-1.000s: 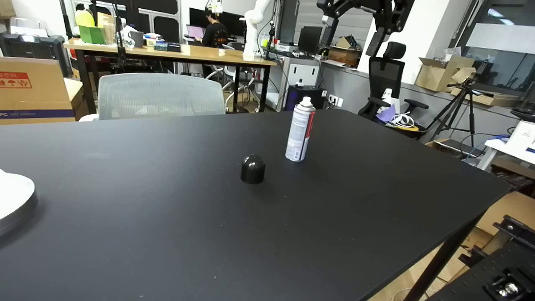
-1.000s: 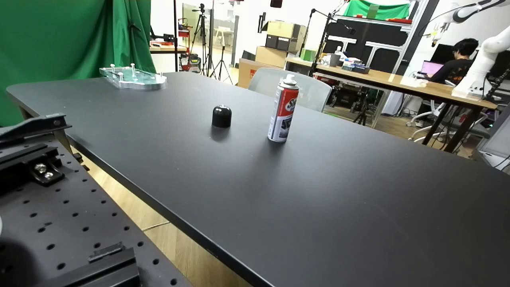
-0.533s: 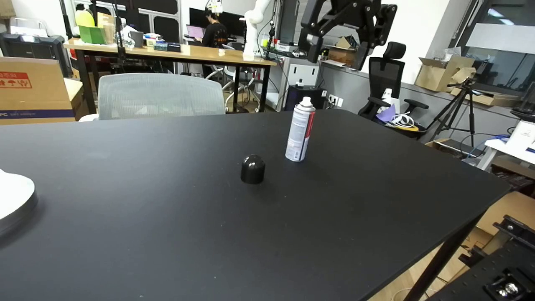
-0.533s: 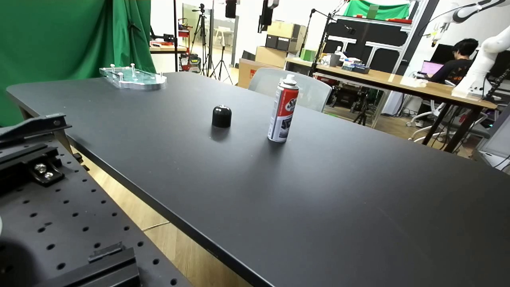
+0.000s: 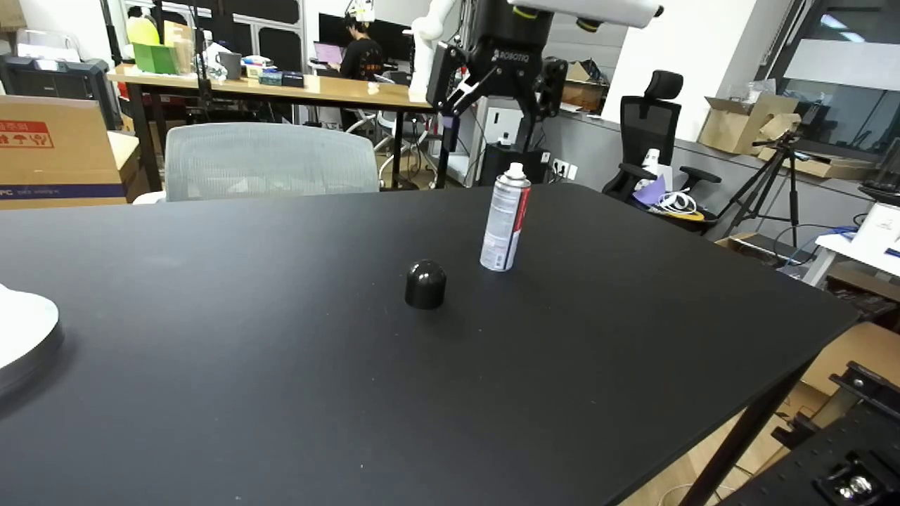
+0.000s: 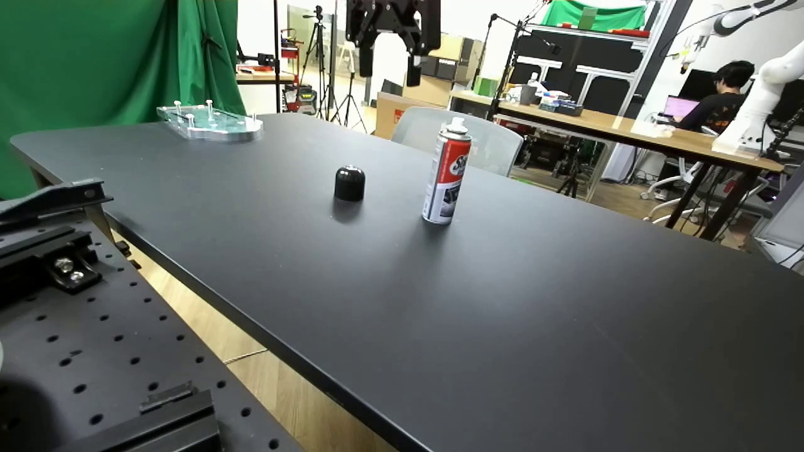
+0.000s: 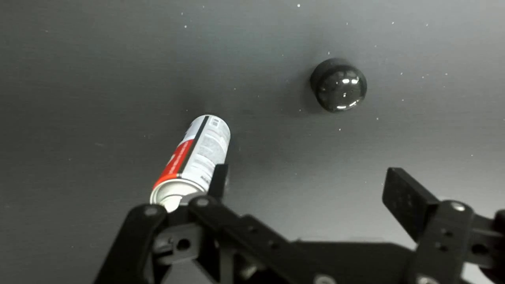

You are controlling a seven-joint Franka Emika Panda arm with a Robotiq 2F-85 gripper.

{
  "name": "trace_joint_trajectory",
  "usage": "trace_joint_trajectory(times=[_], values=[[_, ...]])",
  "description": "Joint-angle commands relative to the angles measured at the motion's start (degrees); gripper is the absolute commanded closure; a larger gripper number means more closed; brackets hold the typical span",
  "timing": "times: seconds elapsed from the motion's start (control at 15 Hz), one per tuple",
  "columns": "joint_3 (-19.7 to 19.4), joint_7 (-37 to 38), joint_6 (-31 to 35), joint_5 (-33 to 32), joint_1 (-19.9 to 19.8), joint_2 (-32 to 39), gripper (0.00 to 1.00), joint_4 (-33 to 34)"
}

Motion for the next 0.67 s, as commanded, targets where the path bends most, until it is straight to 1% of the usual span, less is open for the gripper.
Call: trace_joint_trajectory(times=[0.0, 0.13, 0.33, 0.6], values=[[-0.92, 7.45, 1.1, -3.81, 2.53, 8.49, 0.0, 6.41], [-1.52, 8.42, 1.6, -3.19, 4.46, 11.57, 0.0, 8.06], [-2.09, 7.98, 1.75, -1.83, 7.08, 15.22, 0.0, 9.95], [-2.8, 7.64, 1.82, -0.76, 9.56, 17.81, 0.0, 10.68]])
